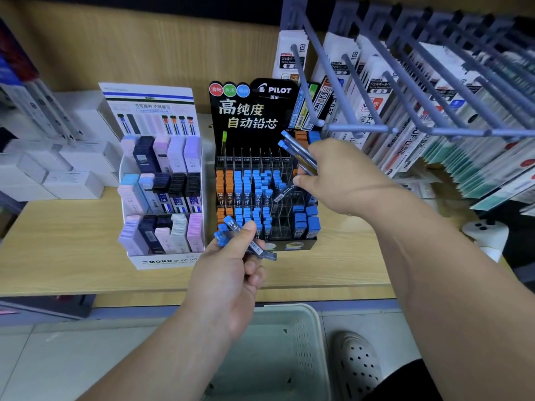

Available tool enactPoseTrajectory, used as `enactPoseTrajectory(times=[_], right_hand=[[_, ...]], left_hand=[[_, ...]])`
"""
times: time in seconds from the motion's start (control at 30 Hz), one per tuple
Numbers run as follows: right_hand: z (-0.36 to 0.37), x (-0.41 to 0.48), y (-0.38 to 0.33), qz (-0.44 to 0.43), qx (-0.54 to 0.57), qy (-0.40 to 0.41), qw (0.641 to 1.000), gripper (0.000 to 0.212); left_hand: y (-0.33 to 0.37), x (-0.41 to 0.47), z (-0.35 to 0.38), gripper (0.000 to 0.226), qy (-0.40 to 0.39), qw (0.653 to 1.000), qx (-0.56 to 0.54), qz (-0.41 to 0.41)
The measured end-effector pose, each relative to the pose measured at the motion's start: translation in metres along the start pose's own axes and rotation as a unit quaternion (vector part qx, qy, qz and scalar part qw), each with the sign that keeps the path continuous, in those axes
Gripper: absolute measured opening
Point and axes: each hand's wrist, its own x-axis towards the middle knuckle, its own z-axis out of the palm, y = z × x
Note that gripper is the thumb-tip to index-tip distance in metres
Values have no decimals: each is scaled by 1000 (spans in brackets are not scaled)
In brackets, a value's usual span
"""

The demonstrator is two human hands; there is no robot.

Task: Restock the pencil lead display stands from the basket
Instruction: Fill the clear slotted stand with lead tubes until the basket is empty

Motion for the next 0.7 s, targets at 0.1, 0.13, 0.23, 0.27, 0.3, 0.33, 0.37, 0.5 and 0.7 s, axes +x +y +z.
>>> enactPoseTrajectory(times=[0.1, 0.13, 0.23, 0.27, 0.3, 0.33, 0.37, 0.5, 0.7], right_hand=[[-1, 2, 1, -8, -26, -18, 999, 19], [1, 2, 1, -10, -29, -16, 999, 18], [12, 6, -3, -6, -10, 8, 1000, 20], [18, 8, -4, -4, 1, 15, 1000, 19], [24, 9, -6, -1, 8, 21, 1000, 18], [30, 10, -7, 1, 11, 26, 1000, 17], [35, 11, -7, 2, 12, 32, 999, 17], [41, 9, -5, 9, 29, 49, 998, 22], [42, 1, -7, 11, 179, 70, 981, 15]], left_hand=[[0, 0, -1, 11, -2, 1000, 0, 1], [0, 0, -1, 11, -4, 1000, 2, 2], [-1, -2, 0, 11, -11, 1000, 4, 1], [-1, -3, 0, 11, -12, 1000, 3, 1], [-1, -3, 0, 11, -14, 1000, 3, 2], [0, -3, 1, 11, -15, 1000, 2, 3], [0, -3, 1, 12, -17, 1000, 2, 4], [0, -3, -1, 12, -17, 1000, 8, 9], [0, -4, 0, 10, -19, 1000, 12, 12]])
